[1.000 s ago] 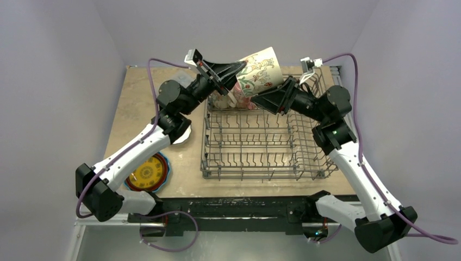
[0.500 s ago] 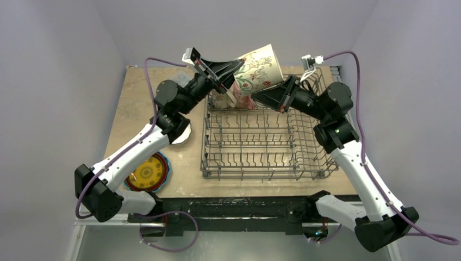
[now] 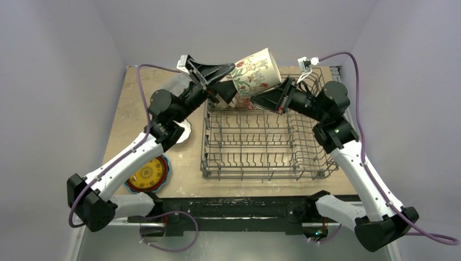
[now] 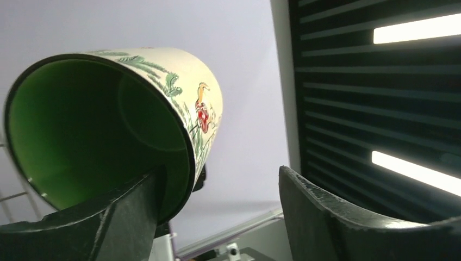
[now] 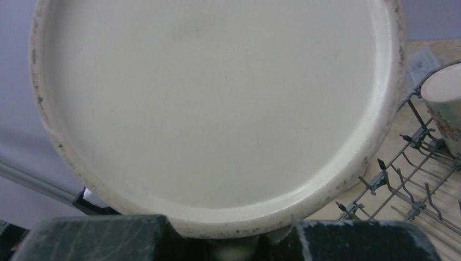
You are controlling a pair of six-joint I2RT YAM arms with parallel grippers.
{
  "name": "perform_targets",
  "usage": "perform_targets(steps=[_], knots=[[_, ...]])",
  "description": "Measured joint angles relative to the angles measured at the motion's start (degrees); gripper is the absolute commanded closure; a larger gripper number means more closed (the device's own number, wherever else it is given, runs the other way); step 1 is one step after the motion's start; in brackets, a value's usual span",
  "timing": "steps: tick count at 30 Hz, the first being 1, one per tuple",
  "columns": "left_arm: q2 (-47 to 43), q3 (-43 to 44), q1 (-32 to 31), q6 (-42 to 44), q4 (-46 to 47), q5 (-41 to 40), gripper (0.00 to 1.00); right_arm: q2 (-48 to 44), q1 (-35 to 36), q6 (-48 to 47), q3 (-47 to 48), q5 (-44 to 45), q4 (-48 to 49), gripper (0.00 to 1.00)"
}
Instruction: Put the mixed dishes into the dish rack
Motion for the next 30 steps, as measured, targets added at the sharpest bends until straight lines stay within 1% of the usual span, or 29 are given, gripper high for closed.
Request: perform_targets(steps=[1,3,5,6,9,11,13,16,19,23,26,30], knots=[[-0.9,-0.8,0.0,0.9,-0.8,0.3,0.2,-0.1,0.0,-0.4,0.0,0.5,-0.7,1.0],[-2.8,-2.0,0.2,3.7,-4.1,1.0,0.19,-0.3,0.0,-2.1,0.0,1.7,-2.8,1.0],[-5.3,-2.1,0.9,7.8,-12.0,1.8,0.19,-0.8,0.0,-4.1,0.0,3.2,-5.4,1.0],[-6.8,-1.6,1.3,10.4,-18.1,2.0,0.19,-1.2,0.0,-5.4,0.0,4.4,-7.1,1.0],[-9.7,3.1,3.3,18.4,-41.4,1.1,0.19,-2.4,0.0,-9.2,0.0,8.8,-12.2,1.0],[-10.7,6.2,5.8,24.6,-55.0,-0.7,0.19,-3.1,0.0,-12.2,0.0,12.0,-15.9,1.0],[-12.0,7.9,8.2,30.3,-66.4,-3.8,0.2,-3.7,-0.1,-15.1,0.0,14.5,-19.0,1.0],[-14.4,8.6,9.6,37.4,-77.2,-9.4,0.2,-3.9,0.0,-20.7,0.0,18.6,-23.5,1.0],[-17.3,9.1,9.6,44.3,-83.9,-14.6,0.2,-3.8,0.0,-27.3,0.0,22.6,-27.1,1.0],[-17.1,12.5,9.6,52.1,-88.1,-18.3,0.2,-1.7,0.0,-37.7,0.4,27.3,-30.2,1.0],[-14.5,17.0,9.6,57.7,-90.5,-19.6,0.2,2.8,0.0,-45.2,2.1,30.8,-32.2,1.0],[-10.0,22.8,9.6,64.2,-94.0,-20.2,0.21,11.4,-0.3,-54.7,5.4,35.3,-33.4,1.0]])
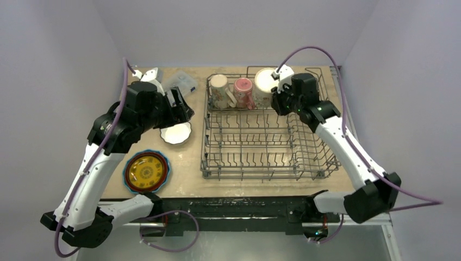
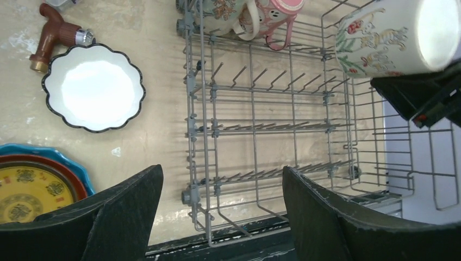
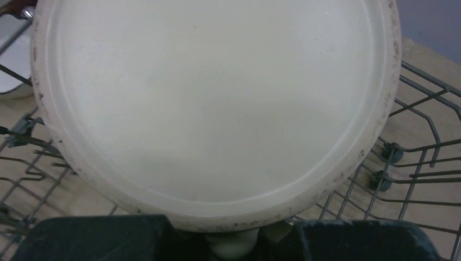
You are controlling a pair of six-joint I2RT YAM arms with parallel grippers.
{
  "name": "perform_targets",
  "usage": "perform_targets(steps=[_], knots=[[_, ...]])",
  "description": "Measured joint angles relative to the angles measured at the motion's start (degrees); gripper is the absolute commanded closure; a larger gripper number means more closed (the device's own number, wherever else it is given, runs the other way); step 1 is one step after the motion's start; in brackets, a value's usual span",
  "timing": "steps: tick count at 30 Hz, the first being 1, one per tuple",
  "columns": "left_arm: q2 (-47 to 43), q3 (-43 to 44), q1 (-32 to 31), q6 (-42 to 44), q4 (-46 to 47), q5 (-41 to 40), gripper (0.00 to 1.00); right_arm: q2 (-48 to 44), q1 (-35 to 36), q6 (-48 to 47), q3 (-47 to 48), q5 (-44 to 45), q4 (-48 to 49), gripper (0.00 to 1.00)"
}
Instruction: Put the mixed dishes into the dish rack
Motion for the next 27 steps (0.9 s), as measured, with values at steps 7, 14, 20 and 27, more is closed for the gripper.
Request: perform_targets(steps=[7,14,20,27], knots=[[0.8,2.4,0.0,9.8,-3.8,-0.3,0.21,15.8,-3.4,-7.6,9.2,2.2,-1.4,1.0],[0.7,3.8,0.0,17.3,-5.4,-0.6,0.21,26.5,-5.9,-7.3,17.8,0.8,-1.8,1.0],[0.5,3.8,0.0,20.8,-5.7,-1.8,0.21,31.3,-5.8,-5.8,21.6,0.8,-2.1,1.0],[2.0,4.6,0.0,22.8,-5.7,-1.9,0.21,31.4,-5.8,-6.1,21.1,1.2,-2.1,1.0]])
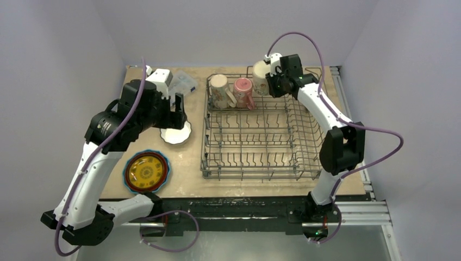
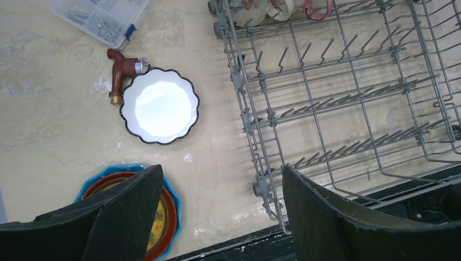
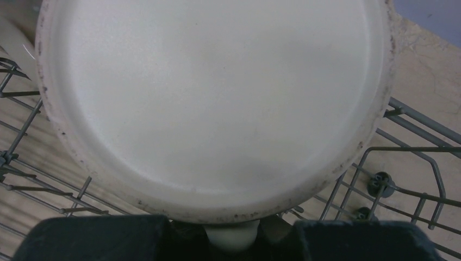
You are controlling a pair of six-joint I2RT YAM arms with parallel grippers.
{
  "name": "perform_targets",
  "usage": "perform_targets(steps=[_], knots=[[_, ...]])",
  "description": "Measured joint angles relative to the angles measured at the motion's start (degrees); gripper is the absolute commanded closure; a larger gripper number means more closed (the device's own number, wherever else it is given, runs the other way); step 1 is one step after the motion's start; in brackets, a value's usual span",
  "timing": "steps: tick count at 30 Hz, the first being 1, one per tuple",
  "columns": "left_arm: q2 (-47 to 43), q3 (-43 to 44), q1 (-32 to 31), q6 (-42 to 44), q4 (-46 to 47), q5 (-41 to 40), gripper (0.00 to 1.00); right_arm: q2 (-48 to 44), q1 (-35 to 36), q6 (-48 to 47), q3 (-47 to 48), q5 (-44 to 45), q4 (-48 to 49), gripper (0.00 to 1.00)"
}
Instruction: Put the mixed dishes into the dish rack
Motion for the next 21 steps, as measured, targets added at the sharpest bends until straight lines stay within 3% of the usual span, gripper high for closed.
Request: perform_targets(steps=[21], knots=[[5.1,2.8,0.0,0.6,0.4,1.2,0.21,0.0,0.0,3.0,-9.0,1.6,8.7,1.0]])
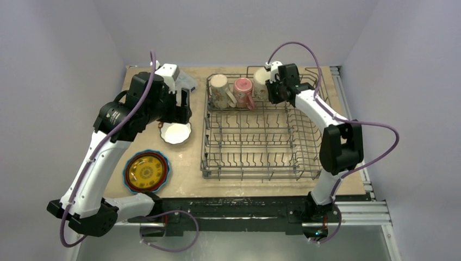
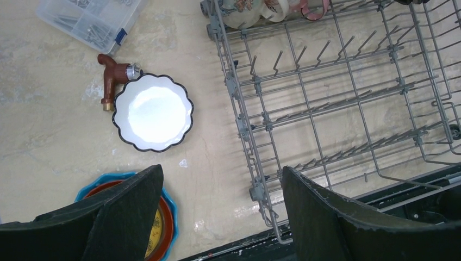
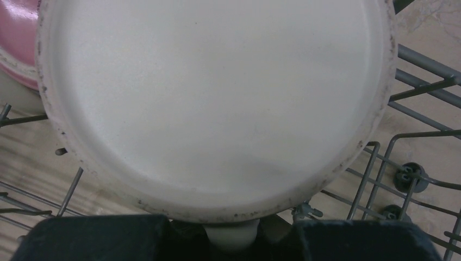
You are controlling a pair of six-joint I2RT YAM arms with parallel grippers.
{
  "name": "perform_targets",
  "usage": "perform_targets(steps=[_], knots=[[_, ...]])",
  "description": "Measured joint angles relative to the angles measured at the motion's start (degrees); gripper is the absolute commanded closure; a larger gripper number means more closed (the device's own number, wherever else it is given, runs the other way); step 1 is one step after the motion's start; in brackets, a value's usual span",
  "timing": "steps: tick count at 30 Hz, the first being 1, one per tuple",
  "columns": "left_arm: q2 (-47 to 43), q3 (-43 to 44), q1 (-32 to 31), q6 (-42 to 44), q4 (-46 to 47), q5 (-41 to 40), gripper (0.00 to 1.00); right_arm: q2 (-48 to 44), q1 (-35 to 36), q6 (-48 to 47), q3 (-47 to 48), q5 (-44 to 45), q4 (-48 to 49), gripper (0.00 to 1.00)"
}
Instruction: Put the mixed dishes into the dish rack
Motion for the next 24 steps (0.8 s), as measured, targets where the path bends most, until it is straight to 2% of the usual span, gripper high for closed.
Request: perform_targets(steps=[5,8,18,24], knots=[[0.1,0.0,0.0,0.0,0.1,0.4,0.21,0.0,0.0,2.4,-2.4,0.8,2.8,1.0],[0.1,0.1,0.0,0.0,0.1,0.5,0.21,0.4,0.0,3.3,-2.5,1.2,2.9,0.92],[0.1,0.2,0.0,-0.1,0.1,0.6,0.21,1.1,0.1,3.4,-3.2,1.6,5.2,0.56],[-0.1,0.2,0.0,-0.4,0.0,0.9,0.21,1.1,0.1,3.2,-3.2,1.4,6.7,0.5]])
